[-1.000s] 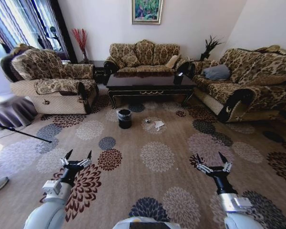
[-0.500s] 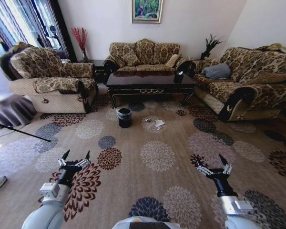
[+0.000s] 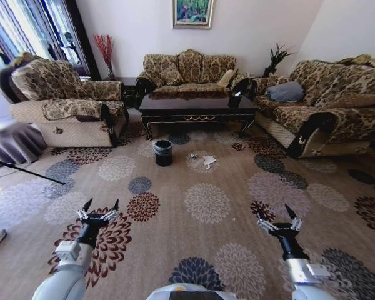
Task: Move to the front of the table and pick up the trash from the floor, then place it into the trash bin.
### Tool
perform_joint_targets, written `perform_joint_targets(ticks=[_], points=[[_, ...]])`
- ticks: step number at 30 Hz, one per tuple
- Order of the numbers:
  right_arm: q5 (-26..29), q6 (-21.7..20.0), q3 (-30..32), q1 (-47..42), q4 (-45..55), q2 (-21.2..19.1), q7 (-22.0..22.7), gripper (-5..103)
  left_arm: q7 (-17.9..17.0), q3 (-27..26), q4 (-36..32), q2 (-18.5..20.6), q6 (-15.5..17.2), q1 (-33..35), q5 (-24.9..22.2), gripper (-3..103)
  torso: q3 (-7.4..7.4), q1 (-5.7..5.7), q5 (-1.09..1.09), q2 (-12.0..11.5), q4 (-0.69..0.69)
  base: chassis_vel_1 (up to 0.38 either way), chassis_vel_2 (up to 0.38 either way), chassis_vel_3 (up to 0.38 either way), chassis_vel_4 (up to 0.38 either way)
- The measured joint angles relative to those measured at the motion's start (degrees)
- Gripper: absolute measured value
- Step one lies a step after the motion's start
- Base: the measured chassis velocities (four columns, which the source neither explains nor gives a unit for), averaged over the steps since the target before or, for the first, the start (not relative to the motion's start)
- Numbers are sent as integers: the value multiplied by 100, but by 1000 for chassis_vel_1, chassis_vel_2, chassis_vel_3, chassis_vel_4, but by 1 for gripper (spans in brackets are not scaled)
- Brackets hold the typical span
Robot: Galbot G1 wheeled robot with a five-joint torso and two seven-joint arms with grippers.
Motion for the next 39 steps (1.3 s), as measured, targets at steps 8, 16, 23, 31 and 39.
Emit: perform_joint_targets(ticks=[8, 16, 23, 31, 39], points=[[136, -4, 20, -37, 35, -3, -52, 100, 1, -37, 59, 76, 0, -48, -21, 100, -105, -77, 0, -183, 0, 0, 0, 0, 0], [115, -32, 11, -57, 113, 49, -63, 100, 20, -14, 206, 81, -23, -119, -112, 100, -235, -159, 0, -396, 0, 0, 0, 0, 0], [0, -22, -22, -22, 14, 95, -63, 100, 11, -33, 264, 72, 2, -207, -227, 100, -320, -218, 0, -541, 0, 0, 0, 0, 0], [-43, -66, -33, 36, 15, 52, -44, 100, -7, -50, 279, 119, -1, -190, -221, 100, -447, -298, 0, -746, 0, 0, 0, 0, 0], [-32, -82, -9, 55, 56, 27, -35, 100, 0, -12, 272, 159, 0, -219, -182, 100, -563, -365, 0, -930, 0, 0, 0, 0, 0]])
